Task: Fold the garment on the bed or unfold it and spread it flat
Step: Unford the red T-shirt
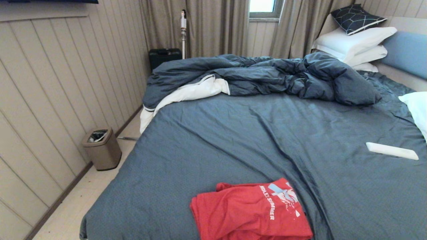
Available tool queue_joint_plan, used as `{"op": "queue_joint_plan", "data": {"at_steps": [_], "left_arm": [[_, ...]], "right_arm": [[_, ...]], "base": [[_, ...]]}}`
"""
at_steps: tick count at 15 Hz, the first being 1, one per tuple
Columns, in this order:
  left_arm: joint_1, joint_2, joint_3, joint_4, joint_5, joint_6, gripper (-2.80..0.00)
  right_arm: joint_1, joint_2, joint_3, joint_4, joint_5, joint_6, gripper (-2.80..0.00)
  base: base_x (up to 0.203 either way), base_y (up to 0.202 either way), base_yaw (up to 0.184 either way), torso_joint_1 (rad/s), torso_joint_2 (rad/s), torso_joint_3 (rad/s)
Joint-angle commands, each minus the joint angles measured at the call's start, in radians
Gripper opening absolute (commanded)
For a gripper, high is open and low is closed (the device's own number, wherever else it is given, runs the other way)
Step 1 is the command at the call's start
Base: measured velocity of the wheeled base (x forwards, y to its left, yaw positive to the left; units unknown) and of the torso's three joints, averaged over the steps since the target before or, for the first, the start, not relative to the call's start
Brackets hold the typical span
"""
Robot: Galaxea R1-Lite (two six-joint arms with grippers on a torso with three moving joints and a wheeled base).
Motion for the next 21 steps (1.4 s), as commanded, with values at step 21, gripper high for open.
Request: {"op": "queue_joint_plan", "data": {"at_steps": [21], "left_arm": [[0.000,0.001,0.000,0.010,0.001,0.000,-2.80]], "right_arm": [[0.074,1.503,-1.112,0.346,0.247,0.222,-2.80]], "base": [[0.000,0.000,0.000,0.000,0.00,0.000]]}}
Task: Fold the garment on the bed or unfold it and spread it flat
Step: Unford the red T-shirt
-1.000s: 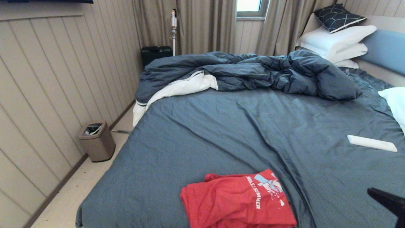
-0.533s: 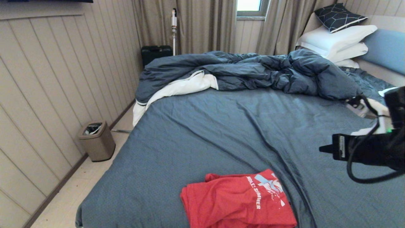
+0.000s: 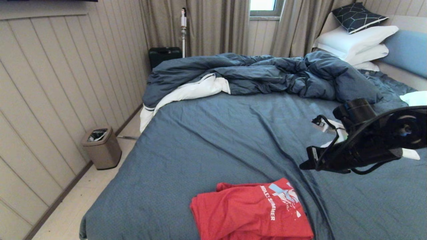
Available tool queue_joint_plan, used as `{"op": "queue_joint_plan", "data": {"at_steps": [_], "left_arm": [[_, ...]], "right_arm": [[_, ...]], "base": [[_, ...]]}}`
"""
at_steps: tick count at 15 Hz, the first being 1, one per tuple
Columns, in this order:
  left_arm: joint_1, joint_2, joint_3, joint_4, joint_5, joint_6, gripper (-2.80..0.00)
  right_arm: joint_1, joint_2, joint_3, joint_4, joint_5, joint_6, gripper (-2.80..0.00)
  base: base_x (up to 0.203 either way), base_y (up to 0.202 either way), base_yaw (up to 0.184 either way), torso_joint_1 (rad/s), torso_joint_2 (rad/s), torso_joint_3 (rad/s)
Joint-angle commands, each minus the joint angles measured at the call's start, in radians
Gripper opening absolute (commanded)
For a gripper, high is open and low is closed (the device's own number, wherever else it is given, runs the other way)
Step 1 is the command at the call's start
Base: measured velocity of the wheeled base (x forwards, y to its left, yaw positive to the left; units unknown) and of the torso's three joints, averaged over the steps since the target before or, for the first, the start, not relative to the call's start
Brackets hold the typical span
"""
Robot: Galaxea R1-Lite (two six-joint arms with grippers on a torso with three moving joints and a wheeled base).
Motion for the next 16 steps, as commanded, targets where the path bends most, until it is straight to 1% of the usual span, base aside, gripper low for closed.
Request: {"op": "queue_joint_plan", "data": {"at_steps": [1,6,9,12,16], "left_arm": [[0.000,0.001,0.000,-0.002,0.001,0.000,-2.80],[0.000,0.001,0.000,-0.010,0.001,-0.003,-2.80],[0.000,0.001,0.000,-0.013,0.001,-0.004,-2.80],[0.000,0.001,0.000,-0.013,0.001,-0.005,-2.80],[0.000,0.001,0.000,-0.013,0.001,-0.004,-2.80]], "right_arm": [[0.004,0.056,0.005,0.003,0.006,0.000,-2.80],[0.021,0.080,-0.005,0.010,0.006,0.002,-2.80],[0.047,0.091,-0.015,0.010,0.010,-0.007,-2.80],[0.094,0.105,-0.037,0.008,0.010,-0.010,-2.80],[0.098,0.123,-0.073,0.019,0.005,-0.003,-2.80]], "base": [[0.000,0.000,0.000,0.000,0.00,0.000],[0.000,0.000,0.000,0.000,0.00,0.000],[0.000,0.000,0.000,0.000,0.00,0.000],[0.000,0.000,0.000,0.000,0.00,0.000],[0.000,0.000,0.000,0.000,0.00,0.000]]}}
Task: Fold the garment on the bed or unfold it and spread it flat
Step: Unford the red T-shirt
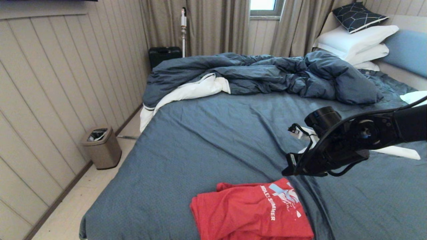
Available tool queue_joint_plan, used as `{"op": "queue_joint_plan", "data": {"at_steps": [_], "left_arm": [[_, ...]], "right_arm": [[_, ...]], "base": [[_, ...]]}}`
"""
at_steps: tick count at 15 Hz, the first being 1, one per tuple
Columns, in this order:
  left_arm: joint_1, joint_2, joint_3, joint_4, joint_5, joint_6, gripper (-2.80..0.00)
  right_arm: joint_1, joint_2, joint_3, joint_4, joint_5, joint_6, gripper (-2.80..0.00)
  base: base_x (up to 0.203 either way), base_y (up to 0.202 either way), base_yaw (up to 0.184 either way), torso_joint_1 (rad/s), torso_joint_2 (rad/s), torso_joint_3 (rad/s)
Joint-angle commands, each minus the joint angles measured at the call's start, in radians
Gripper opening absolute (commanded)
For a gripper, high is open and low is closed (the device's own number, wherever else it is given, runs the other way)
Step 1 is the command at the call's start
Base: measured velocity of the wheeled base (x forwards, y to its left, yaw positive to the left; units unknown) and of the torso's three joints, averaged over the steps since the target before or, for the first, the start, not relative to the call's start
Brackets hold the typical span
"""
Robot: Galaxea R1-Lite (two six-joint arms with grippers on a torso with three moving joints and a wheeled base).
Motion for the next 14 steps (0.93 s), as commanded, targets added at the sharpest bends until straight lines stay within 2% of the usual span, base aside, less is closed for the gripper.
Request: {"op": "queue_joint_plan", "data": {"at_steps": [1,6,9,14], "left_arm": [[0.000,0.001,0.000,0.000,0.000,0.001,-2.80],[0.000,0.001,0.000,0.000,0.000,0.001,-2.80],[0.000,0.001,0.000,0.001,0.002,0.001,-2.80],[0.000,0.001,0.000,0.000,0.000,0.001,-2.80]], "right_arm": [[0.001,0.001,-0.005,0.007,-0.002,0.004,0.00],[0.015,-0.008,-0.030,0.028,-0.004,-0.005,0.00],[0.024,0.015,-0.031,0.044,-0.040,-0.004,0.00],[0.029,0.061,0.021,0.036,-0.060,-0.008,0.00]], "base": [[0.000,0.000,0.000,0.000,0.00,0.000],[0.000,0.000,0.000,0.000,0.00,0.000],[0.000,0.000,0.000,0.000,0.00,0.000],[0.000,0.000,0.000,0.000,0.00,0.000]]}}
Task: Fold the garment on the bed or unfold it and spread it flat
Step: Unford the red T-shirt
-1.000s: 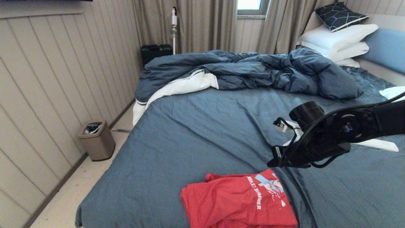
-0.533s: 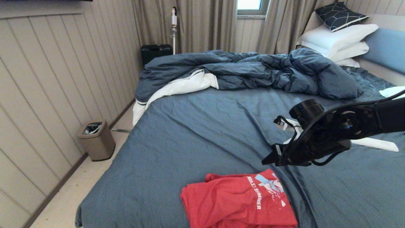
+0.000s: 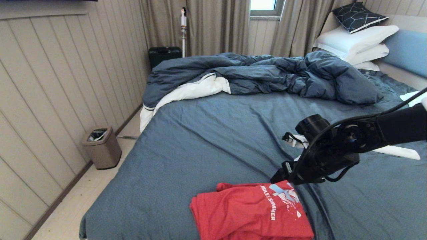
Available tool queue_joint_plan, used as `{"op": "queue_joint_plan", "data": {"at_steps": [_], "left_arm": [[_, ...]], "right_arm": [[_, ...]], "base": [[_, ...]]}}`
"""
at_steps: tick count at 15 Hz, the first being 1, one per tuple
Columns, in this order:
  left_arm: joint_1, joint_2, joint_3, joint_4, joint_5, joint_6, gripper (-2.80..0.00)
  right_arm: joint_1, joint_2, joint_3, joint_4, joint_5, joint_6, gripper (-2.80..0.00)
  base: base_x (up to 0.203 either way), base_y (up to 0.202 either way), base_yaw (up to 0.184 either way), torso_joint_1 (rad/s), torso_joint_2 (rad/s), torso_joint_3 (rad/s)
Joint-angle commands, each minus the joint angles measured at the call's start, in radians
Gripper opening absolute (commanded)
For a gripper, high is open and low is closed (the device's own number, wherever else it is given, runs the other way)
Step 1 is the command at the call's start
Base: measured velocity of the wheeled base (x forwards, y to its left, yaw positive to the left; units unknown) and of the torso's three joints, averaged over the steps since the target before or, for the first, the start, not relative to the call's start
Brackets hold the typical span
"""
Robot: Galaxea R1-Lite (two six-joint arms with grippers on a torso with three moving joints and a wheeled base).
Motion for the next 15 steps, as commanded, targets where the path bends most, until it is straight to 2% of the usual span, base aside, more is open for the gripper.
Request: {"op": "queue_joint_plan", "data": {"at_steps": [1,5,15], "left_arm": [[0.000,0.001,0.000,-0.001,0.001,0.000,-2.80],[0.000,0.001,0.000,-0.001,0.001,0.000,-2.80],[0.000,0.001,0.000,-0.001,0.001,0.000,-2.80]], "right_arm": [[0.001,0.005,0.025,-0.001,0.002,-0.003,0.00],[0.040,-0.029,0.111,-0.004,0.002,-0.023,0.00],[0.063,-0.198,0.270,-0.061,0.006,-0.038,0.00]], "base": [[0.000,0.000,0.000,0.000,0.00,0.000],[0.000,0.000,0.000,0.000,0.00,0.000],[0.000,0.000,0.000,0.000,0.00,0.000]]}}
